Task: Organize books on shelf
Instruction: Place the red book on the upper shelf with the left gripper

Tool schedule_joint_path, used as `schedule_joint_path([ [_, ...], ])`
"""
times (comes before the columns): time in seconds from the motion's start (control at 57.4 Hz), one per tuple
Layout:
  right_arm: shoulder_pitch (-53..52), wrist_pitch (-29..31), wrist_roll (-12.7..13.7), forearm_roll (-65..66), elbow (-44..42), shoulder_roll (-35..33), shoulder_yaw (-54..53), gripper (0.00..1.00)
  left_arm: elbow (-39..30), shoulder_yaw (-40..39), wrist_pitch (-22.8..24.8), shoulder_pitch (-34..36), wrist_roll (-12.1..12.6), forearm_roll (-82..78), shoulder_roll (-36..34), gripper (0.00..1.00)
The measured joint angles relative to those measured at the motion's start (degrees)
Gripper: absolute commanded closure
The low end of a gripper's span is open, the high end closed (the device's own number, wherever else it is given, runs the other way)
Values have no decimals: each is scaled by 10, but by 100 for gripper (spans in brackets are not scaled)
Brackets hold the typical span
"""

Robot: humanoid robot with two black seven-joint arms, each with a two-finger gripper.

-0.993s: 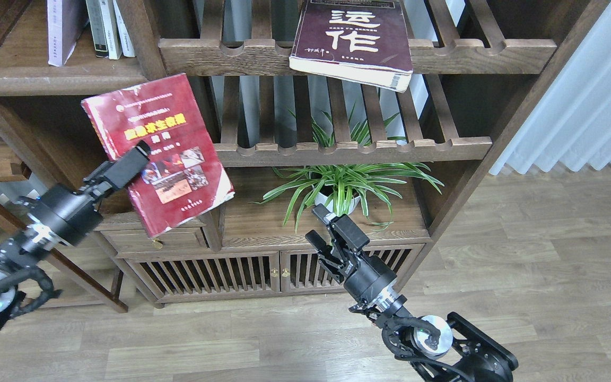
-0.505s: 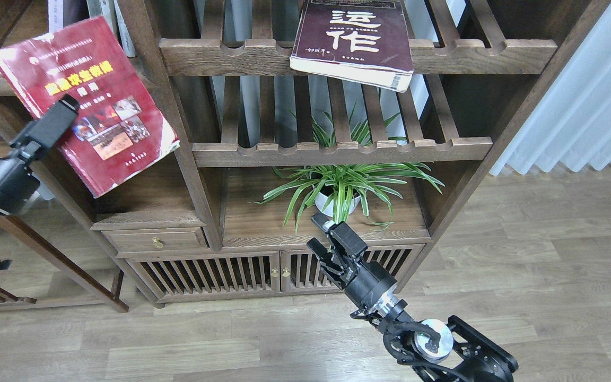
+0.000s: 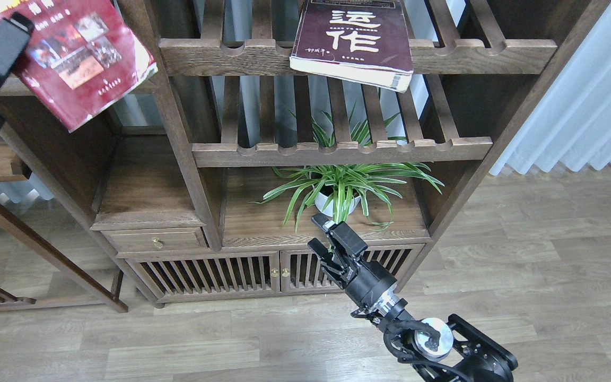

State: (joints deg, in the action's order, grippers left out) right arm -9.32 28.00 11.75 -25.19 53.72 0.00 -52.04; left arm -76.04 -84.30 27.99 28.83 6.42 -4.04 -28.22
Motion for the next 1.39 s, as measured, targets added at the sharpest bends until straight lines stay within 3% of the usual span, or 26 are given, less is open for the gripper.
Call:
schedule_joint_path([
  [0.471, -4, 0, 0, 0, -7, 0, -1, 5, 38, -61, 0, 44, 62, -1, -13, 96],
  [0.802, -12, 0, 0, 4, -8, 0, 0, 5, 43, -71, 0, 84, 69, -1, -18, 98],
  [1.011, -12, 0, 0, 9, -8, 0, 0, 5, 60, -84, 0, 101, 87, -6, -48, 100],
  [1.394, -12, 0, 0, 20, -8, 0, 1, 5, 68, -121, 0, 124, 89, -62, -57, 100],
])
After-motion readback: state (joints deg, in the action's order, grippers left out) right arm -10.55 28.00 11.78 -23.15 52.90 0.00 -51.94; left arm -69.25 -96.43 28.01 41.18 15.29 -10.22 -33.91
